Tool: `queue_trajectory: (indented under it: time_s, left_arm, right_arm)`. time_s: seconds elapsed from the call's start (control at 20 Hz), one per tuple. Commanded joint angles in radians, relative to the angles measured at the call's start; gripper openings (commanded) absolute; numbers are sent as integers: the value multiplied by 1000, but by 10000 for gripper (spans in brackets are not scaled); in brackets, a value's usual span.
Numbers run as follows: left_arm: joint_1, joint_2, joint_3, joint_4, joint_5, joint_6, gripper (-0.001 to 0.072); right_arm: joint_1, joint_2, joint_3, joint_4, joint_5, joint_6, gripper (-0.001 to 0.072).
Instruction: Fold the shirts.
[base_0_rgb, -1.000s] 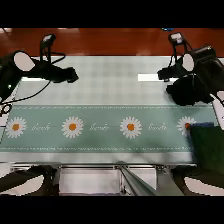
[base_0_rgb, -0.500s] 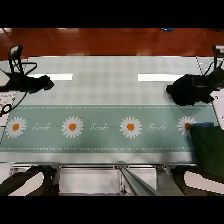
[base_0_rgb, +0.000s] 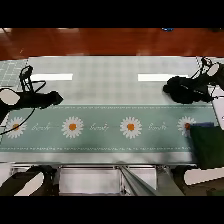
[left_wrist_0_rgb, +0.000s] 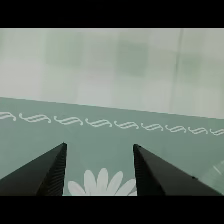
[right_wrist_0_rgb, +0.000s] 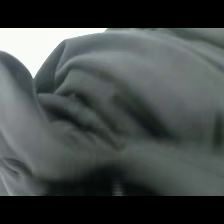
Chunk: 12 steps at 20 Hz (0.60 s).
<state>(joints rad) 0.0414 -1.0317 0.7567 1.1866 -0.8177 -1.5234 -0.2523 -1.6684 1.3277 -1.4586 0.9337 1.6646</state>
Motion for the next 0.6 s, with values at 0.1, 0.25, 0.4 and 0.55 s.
queue_trajectory:
  time_s: [0.1,0.25,0.4,0.55]
  left_arm:
    - [108,21,54,9,-55,5,507]
    - [191,112,114,-49,-97,142,507]
    - [195,254,112,-81,-97,166,507]
    - [195,363,102,-80,-108,158,507]
  right_arm:
    - [-1,-13,111,125,110,-143,26]
    - [16,108,228,150,166,-214,25]
    - [72,258,330,166,172,-256,25]
    - [141,373,456,166,184,-254,25]
